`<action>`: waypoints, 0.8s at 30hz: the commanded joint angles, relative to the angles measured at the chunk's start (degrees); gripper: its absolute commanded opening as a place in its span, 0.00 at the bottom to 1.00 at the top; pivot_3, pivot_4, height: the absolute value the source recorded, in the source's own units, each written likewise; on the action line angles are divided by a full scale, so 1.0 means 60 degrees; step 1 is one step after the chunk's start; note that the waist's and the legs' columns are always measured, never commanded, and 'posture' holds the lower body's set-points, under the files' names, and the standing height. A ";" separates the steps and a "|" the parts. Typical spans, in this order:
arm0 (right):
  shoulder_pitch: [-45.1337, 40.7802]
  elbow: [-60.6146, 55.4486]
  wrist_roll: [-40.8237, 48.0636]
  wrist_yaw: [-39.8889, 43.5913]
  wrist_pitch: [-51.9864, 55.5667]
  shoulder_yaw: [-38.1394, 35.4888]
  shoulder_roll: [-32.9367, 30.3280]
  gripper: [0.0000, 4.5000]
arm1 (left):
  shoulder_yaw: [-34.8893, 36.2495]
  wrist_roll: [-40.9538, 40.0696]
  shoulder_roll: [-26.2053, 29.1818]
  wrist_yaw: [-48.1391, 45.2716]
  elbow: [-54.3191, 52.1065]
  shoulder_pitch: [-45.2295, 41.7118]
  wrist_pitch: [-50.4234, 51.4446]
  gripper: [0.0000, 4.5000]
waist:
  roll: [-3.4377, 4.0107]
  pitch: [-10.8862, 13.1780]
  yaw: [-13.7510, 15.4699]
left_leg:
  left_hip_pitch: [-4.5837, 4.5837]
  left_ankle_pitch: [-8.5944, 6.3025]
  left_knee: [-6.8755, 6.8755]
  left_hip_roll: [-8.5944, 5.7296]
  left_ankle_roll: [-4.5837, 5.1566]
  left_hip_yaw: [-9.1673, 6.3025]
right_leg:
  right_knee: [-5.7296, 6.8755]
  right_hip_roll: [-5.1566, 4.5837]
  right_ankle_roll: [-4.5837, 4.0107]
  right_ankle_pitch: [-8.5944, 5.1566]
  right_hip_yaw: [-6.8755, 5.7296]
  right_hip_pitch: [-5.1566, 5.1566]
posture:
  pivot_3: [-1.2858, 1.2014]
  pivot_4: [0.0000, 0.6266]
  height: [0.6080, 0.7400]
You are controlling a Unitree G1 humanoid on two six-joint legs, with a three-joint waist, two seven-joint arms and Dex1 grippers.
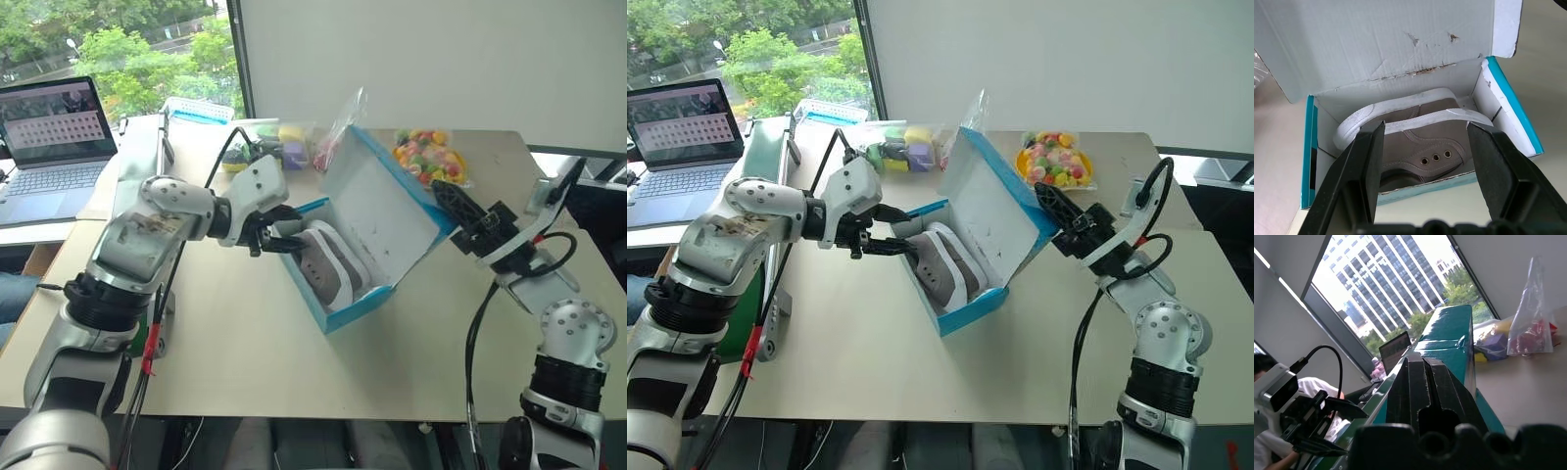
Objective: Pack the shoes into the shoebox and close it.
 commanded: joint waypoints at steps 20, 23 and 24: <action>0.0330 -0.1102 0.3817 -0.3494 0.1269 0.1620 0.0880 0.00 | 0.0330 0.0338 0.0063 0.0224 -0.0115 0.0128 -0.0794 0.63 | -0.0010 -0.0004 0.0078 | -0.0006 0.0000 0.0003 -0.0001 0.0001 -0.0005 | -0.0003 -0.0002 0.0001 -0.0001 -0.0003 -0.0002 | 0.52 0.24 1.00; -0.0324 -0.0707 0.4415 -0.3589 0.1144 0.1331 0.0570 0.00 | 0.0371 0.0375 0.0124 0.0238 -0.0090 0.0178 -0.0846 0.63 | -0.0011 -0.0003 0.0084 | -0.0010 0.0000 0.0002 -0.0001 0.0000 -0.0003 | -0.0006 -0.0002 0.0001 -0.0001 -0.0003 -0.0006 | 0.52 0.24 1.00; -0.0551 -0.0665 0.4655 -0.3639 0.1120 0.1250 0.0471 0.00 | 0.0380 0.0383 0.0141 0.0256 -0.0113 0.0232 -0.0851 0.63 | -0.0009 -0.0001 0.0076 | -0.0010 0.0000 0.0001 0.0000 0.0001 -0.0003 | -0.0006 -0.0001 0.0001 -0.0001 -0.0003 -0.0007 | 0.52 0.24 1.00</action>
